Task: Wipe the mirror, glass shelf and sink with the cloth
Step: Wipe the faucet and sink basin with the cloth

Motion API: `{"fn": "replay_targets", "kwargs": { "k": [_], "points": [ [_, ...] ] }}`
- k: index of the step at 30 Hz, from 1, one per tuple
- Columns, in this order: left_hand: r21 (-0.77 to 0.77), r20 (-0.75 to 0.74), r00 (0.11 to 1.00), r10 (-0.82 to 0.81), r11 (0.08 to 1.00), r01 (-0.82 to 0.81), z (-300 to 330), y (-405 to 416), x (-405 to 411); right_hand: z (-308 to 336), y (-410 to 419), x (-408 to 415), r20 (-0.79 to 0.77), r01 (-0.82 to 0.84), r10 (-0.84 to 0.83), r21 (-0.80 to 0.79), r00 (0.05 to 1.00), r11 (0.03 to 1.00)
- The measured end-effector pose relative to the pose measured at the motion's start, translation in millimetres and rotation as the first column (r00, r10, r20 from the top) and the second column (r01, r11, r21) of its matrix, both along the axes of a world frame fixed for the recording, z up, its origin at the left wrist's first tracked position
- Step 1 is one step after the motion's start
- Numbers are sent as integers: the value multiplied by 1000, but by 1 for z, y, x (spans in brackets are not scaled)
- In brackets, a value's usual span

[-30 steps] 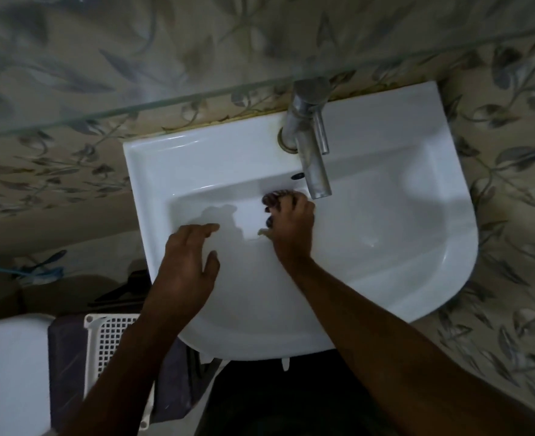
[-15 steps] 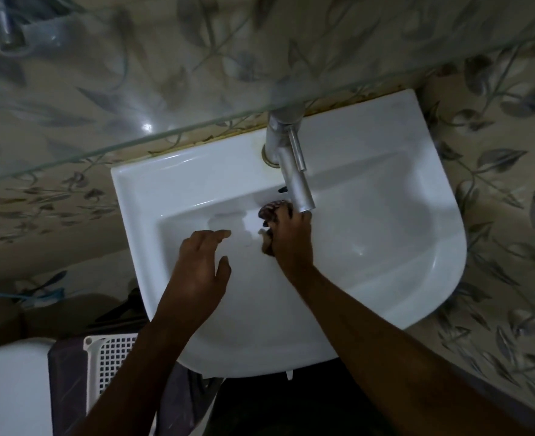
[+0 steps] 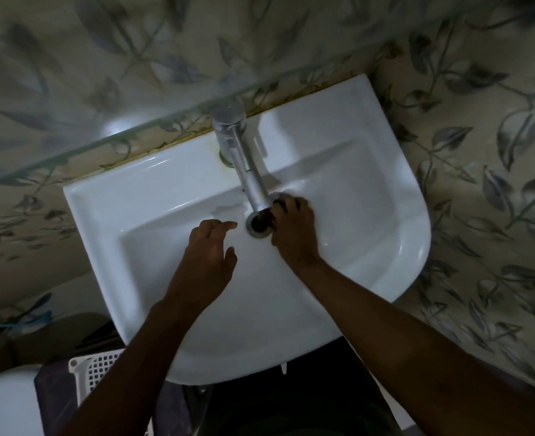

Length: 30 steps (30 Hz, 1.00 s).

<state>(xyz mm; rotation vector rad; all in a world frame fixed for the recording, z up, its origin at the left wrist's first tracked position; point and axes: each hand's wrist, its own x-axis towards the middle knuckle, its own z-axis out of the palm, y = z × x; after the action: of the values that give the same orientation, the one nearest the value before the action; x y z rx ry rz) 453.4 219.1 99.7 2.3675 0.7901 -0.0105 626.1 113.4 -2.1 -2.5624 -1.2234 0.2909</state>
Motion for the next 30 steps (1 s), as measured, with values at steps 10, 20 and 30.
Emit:
{"fn": "replay_targets", "kwargs": {
  "k": [10,20,30],
  "points": [
    [-66,-16,999,-33,997,32,-2,-16,34,17,-46,35,25,24,-22,-91,999,996],
    [-101,60,991,-121,987,126,-2,-40,52,56,-82,12,-512,-351,217,-182,831,919],
    [-108,133,967,-215,967,230,2,-66,73,73,-106,13,-289,-279,208,-230,934,932]
  ]
}}
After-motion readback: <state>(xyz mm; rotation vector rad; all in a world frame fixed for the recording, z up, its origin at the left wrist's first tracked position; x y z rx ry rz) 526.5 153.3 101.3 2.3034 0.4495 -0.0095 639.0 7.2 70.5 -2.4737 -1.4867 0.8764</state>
